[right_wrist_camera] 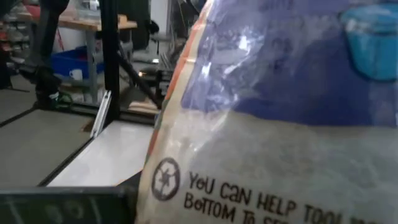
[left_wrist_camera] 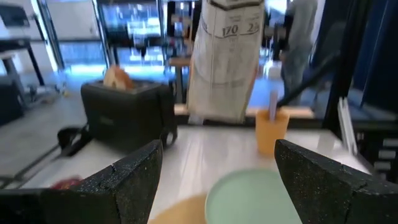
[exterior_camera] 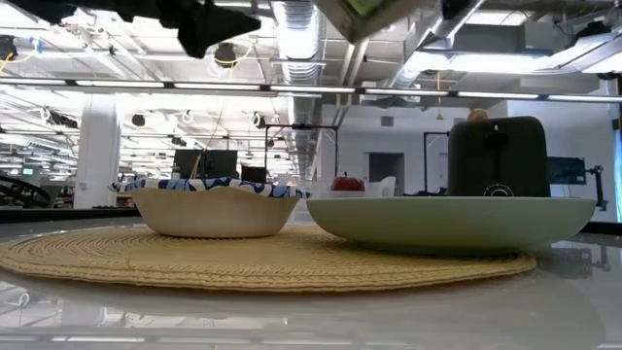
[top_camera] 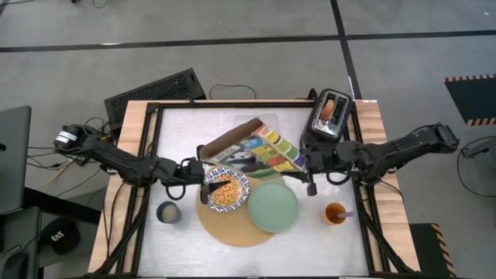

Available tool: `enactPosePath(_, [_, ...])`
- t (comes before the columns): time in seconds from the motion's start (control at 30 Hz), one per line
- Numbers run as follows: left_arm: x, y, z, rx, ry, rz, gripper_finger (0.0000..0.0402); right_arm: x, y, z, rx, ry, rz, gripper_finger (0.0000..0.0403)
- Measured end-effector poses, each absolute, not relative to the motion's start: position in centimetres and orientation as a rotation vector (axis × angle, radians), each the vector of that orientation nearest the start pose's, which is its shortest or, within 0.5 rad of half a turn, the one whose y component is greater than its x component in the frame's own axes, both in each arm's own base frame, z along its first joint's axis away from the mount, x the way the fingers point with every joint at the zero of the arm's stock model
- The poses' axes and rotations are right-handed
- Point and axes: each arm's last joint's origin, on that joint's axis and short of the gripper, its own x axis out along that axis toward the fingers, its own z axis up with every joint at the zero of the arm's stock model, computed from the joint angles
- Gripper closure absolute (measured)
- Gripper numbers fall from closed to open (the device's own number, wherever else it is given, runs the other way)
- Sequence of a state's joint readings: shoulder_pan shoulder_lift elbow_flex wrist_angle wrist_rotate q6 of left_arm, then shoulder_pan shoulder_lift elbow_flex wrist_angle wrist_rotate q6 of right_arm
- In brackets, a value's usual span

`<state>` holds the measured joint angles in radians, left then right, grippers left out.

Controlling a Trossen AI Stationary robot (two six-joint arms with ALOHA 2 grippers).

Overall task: Arrange a breakfast setting
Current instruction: Pour the cereal into the white patterned bowl

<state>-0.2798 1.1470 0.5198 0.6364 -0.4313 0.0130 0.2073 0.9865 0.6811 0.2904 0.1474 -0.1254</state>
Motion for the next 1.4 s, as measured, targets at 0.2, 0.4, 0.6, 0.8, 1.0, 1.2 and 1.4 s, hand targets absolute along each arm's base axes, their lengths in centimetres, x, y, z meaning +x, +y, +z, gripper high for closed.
enactPosePath(0.2, [24.7,-5.9,25.0,0.000,-0.143,0.126,0.0106,24.1,4.7,29.5,-0.166,-0.019,0.078,0.0220])
enactPosePath(0.4, [25.2,-6.1,25.0,-0.006,-0.202,0.079,0.0106,26.0,4.7,28.3,-0.189,-0.038,0.063,0.0220])
enactPosePath(0.6, [25.3,-5.7,25.2,-0.013,-0.229,0.095,0.0108,27.4,4.6,27.5,-0.199,-0.093,0.049,0.0221])
enactPosePath(0.8, [25.4,-5.2,25.3,-0.004,-0.231,0.111,0.0178,28.4,4.5,26.8,-0.195,-0.125,0.047,0.0219])
enactPosePath(1.0, [25.4,-5.2,25.2,0.031,-0.227,0.117,0.0304,28.6,4.5,26.6,-0.189,-0.134,0.044,0.0209])
enactPosePath(1.2, [25.4,-5.2,25.2,0.060,-0.225,0.121,0.0304,28.5,4.5,26.8,-0.168,-0.137,0.046,0.0187])
enactPosePath(1.4, [25.0,-5.1,25.6,0.068,-0.216,0.129,0.0313,27.6,4.8,27.5,-0.156,-0.107,0.040,0.0121])
